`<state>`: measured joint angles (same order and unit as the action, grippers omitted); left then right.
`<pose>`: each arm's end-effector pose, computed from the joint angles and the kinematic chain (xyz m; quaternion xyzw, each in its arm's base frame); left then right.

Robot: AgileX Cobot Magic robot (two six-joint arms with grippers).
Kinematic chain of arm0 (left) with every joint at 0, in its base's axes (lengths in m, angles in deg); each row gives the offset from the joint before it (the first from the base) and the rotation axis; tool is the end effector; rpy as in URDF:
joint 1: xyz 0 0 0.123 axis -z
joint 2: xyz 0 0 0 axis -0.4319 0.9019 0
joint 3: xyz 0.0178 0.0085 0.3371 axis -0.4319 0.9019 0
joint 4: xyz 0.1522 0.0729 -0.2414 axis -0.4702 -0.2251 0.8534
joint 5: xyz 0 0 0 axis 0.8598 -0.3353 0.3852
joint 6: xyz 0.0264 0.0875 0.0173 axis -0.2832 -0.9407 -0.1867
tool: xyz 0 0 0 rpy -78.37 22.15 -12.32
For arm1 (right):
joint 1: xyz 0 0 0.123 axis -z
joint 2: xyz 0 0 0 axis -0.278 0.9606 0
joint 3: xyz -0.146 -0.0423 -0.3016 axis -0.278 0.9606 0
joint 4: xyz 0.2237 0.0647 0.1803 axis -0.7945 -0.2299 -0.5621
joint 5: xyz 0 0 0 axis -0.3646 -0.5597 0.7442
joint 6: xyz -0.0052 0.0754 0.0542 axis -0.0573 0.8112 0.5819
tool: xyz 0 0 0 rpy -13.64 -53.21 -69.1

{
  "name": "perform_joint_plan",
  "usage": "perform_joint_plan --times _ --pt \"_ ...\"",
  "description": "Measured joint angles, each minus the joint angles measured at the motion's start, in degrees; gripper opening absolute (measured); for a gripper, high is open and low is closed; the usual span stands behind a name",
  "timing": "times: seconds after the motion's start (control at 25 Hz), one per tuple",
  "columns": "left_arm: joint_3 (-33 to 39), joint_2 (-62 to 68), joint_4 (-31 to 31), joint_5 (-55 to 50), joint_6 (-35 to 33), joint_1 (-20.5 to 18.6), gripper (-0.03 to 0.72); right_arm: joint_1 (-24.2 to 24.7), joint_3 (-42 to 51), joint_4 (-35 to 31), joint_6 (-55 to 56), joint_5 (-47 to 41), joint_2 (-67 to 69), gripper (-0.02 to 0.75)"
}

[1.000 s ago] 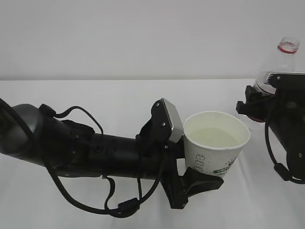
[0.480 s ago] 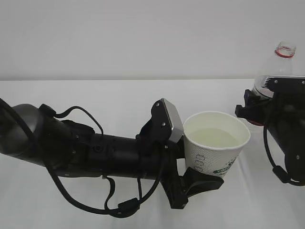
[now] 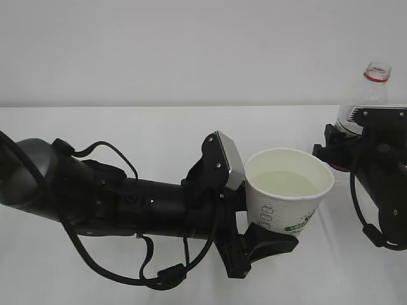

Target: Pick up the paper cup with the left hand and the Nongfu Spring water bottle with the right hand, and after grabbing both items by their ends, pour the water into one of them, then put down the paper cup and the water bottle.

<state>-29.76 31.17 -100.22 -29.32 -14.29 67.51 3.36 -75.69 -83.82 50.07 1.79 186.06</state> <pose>0.2758 -0.3237 0.1255 0.5048 0.6381 -0.4008 0.4211 0.3545 0.0515 0.1047 0.0266 0.7823 -0.0365 0.6212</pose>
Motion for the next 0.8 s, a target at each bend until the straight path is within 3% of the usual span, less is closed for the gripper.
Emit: perform_joint_plan --times 0.8 --pt "0.0 0.0 0.0 0.0 0.0 0.0 0.512 0.0 0.0 0.0 0.0 0.0 0.0 0.494"
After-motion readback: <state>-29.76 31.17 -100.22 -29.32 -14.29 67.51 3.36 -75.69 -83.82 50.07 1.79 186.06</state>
